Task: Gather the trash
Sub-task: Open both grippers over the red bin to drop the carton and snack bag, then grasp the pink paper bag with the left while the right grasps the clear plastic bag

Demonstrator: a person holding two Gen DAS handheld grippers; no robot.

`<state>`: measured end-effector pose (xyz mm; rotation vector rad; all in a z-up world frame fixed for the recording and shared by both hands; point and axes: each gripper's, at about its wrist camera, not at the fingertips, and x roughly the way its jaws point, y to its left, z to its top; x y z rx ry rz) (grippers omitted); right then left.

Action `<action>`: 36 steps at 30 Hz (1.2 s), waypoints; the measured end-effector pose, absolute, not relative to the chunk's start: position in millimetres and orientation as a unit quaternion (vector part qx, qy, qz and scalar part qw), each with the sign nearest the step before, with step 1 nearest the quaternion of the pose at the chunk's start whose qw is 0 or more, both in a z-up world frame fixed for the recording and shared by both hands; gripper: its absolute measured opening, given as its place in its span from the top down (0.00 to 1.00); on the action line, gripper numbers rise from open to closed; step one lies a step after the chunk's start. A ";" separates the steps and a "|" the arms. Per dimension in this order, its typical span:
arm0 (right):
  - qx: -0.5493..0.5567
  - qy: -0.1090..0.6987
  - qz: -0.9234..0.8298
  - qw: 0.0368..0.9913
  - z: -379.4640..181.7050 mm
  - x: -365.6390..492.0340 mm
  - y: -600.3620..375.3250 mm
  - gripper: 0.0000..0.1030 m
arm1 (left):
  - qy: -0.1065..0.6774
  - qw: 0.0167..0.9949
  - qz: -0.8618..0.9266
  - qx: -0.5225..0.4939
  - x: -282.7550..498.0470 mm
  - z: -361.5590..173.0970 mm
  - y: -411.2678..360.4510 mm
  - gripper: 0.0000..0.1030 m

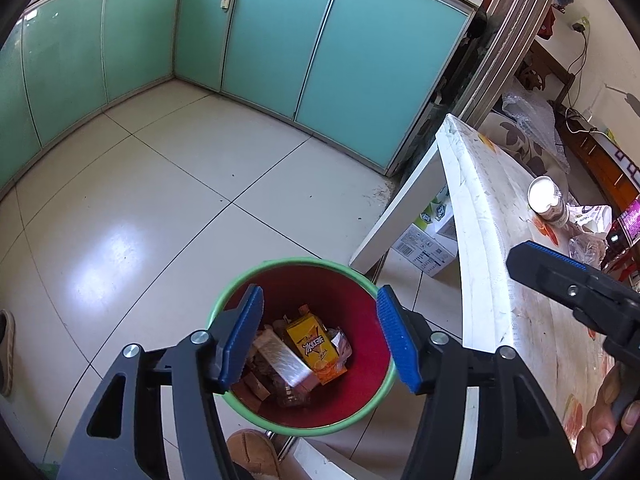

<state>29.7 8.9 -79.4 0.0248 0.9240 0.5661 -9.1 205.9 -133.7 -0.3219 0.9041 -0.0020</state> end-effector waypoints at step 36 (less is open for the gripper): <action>0.049 0.405 0.036 0.912 -80.0 57.3 -233.8 0.52 | 0.379 0.918 -0.071 -0.094 1.5 -79.1 96.4 0.20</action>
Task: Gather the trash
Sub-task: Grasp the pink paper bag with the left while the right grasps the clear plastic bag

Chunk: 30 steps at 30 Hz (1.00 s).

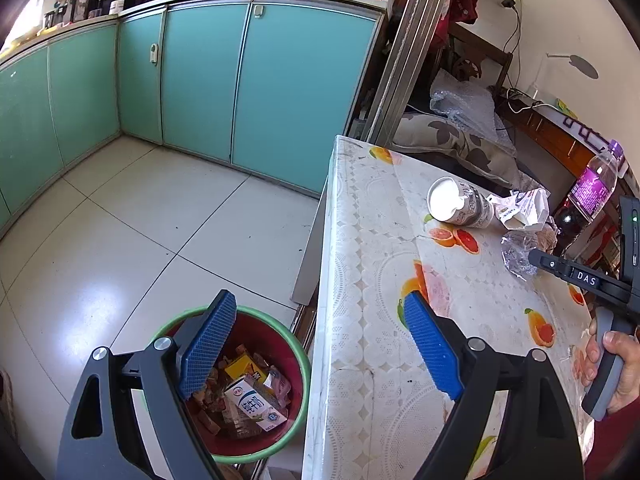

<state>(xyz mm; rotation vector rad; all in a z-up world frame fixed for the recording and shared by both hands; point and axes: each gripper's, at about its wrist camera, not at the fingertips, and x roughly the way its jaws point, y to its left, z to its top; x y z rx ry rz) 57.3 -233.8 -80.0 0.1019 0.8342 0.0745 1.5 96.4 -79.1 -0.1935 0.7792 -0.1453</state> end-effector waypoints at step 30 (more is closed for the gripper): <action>0.129 0.416 0.085 0.896 -94.0 -14.6 -304.2 0.78 | 0.334 0.923 -0.179 0.063 29.5 -35.4 -72.9 0.20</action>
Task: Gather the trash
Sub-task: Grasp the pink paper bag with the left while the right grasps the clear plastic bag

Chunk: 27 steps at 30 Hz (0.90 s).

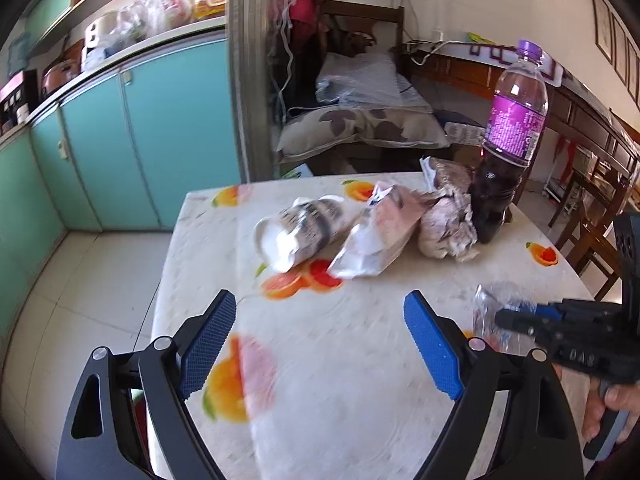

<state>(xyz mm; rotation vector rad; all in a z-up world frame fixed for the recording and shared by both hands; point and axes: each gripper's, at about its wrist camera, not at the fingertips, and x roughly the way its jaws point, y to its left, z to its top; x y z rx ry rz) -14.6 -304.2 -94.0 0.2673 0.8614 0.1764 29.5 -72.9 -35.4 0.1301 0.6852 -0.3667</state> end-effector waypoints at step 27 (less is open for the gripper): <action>0.185 0.385 0.102 0.898 -80.6 -32.9 -336.1 0.78 | 0.408 0.886 -0.210 0.063 59.2 -52.3 -136.8 0.79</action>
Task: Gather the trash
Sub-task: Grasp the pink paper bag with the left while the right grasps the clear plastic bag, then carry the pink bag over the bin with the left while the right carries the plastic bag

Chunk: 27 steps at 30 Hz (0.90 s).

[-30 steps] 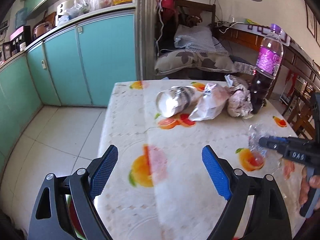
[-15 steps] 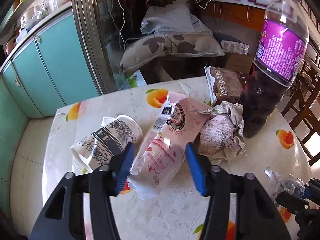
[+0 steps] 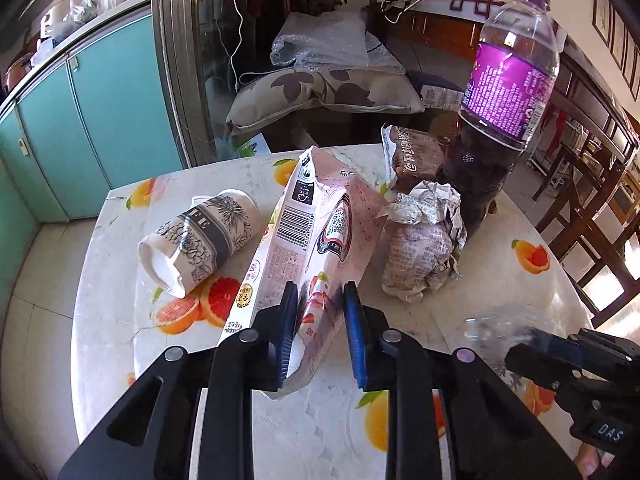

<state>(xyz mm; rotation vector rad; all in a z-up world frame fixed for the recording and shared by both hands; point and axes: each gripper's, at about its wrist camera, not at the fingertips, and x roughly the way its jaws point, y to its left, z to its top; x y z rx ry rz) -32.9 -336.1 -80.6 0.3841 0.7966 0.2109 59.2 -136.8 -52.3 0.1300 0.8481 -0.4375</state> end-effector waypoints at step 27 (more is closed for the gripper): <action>0.143 0.391 0.136 0.899 -80.1 -22.5 -285.8 0.78 | 0.393 0.907 -0.152 0.018 16.5 -37.2 -34.4 0.79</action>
